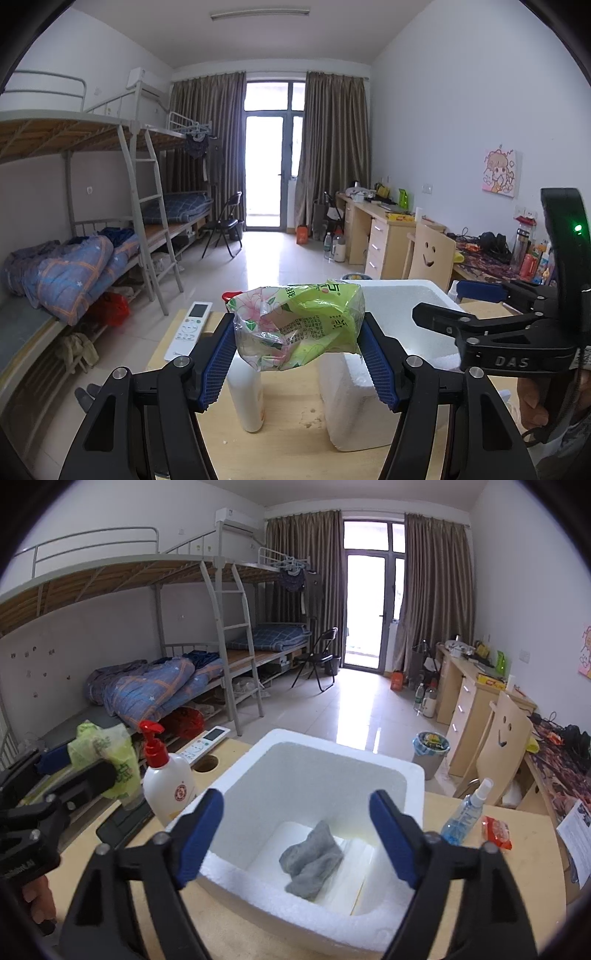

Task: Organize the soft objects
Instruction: 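Lower the grey sock into the white foam box and open the right tool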

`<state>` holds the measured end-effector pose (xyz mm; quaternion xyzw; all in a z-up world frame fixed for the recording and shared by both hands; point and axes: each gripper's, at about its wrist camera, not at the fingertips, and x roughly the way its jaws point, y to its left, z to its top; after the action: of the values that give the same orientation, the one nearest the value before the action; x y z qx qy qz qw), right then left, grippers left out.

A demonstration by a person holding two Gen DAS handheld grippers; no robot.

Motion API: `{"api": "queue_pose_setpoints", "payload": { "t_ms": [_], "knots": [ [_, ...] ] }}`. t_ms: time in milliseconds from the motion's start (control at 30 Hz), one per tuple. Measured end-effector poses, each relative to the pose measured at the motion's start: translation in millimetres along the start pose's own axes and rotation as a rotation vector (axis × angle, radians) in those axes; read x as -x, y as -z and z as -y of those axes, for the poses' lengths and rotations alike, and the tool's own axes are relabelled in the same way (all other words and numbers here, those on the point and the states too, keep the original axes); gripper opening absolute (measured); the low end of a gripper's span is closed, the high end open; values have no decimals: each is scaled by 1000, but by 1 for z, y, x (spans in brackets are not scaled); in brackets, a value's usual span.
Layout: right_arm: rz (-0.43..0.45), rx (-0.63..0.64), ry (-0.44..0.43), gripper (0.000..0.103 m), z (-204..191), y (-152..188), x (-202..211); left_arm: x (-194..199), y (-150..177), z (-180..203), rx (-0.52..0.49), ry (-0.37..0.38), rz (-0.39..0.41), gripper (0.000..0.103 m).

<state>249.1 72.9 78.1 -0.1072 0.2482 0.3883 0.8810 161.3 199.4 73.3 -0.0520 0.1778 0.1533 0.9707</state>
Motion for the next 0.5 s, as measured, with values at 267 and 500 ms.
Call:
{"api": "queue_pose_setpoints", "payload": {
  "t_ms": [267,500],
  "knots": [
    [45,11,21,93,-1,-2,16,-1,-3,7,-15,11,2,67],
    [71,-5,65,93,15,1,30,-11,-7,16,-16,32,-13,67]
  ]
}}
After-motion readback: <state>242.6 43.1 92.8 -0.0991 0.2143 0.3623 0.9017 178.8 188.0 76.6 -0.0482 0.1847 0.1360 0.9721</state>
